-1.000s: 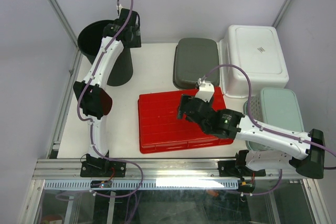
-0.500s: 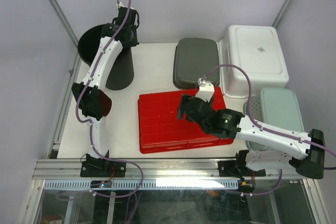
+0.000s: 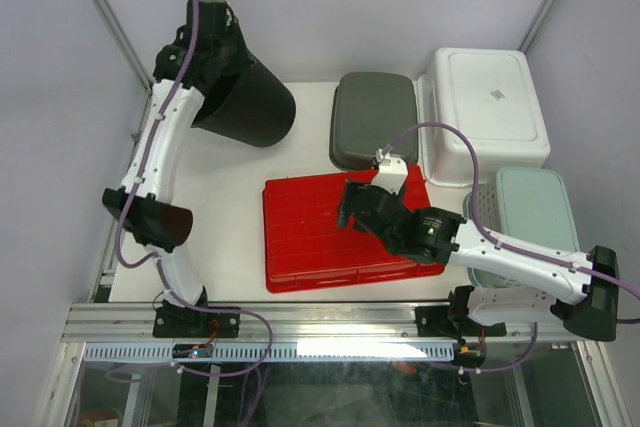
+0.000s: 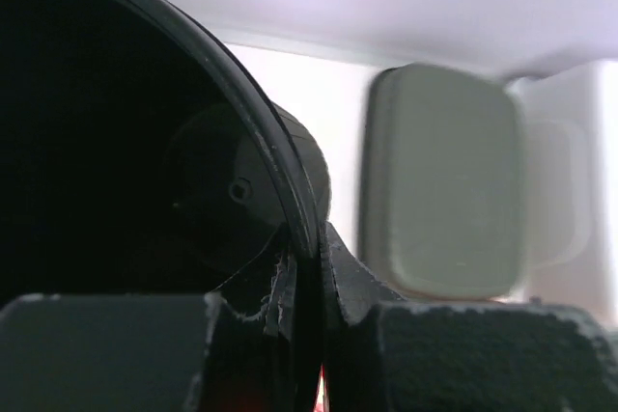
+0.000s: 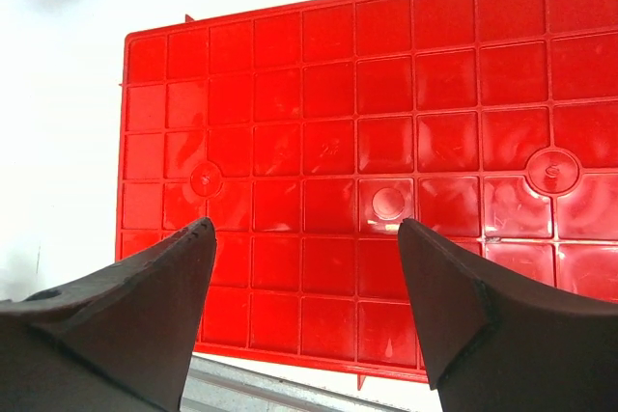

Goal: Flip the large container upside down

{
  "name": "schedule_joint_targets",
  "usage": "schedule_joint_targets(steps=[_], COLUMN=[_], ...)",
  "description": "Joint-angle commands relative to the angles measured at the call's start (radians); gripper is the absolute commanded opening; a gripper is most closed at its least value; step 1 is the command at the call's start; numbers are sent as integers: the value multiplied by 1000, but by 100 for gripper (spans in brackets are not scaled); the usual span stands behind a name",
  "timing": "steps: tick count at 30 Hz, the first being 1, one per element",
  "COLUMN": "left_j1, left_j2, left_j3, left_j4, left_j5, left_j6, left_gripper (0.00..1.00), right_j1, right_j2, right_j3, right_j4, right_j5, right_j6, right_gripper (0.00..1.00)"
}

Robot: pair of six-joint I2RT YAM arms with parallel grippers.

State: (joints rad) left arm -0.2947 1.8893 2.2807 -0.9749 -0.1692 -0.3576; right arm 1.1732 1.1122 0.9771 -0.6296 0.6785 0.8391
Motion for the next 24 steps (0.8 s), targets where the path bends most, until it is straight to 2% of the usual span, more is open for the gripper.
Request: schedule_joint_targets(steps=[1, 7, 15, 20, 22, 24], left_j1=[91, 284, 437, 493, 497, 499], left_j2=[-238, -391, -469, -468, -434, -417], left_j3=[-168, -596, -977, -1183, -1216, -1225], left_j4=[312, 624, 1021, 1297, 1319, 1275], left_j5=[200, 537, 770, 860, 861, 841], left_j6=[-138, -355, -606, -802, -803, -759], left_gripper=[0, 0, 0, 0, 0, 0], right_j1=[-2, -2, -1, -1, 0, -1], right_j2=[-9, -35, -93, -99, -98, -99], right_j3=[25, 11, -37, -37, -38, -41], right_j4=[38, 19, 3, -2, -2, -5], right_j5=[5, 0, 4, 8, 6, 5], right_j6=[1, 21, 56, 55, 55, 57], right_gripper=[79, 79, 79, 79, 79, 79])
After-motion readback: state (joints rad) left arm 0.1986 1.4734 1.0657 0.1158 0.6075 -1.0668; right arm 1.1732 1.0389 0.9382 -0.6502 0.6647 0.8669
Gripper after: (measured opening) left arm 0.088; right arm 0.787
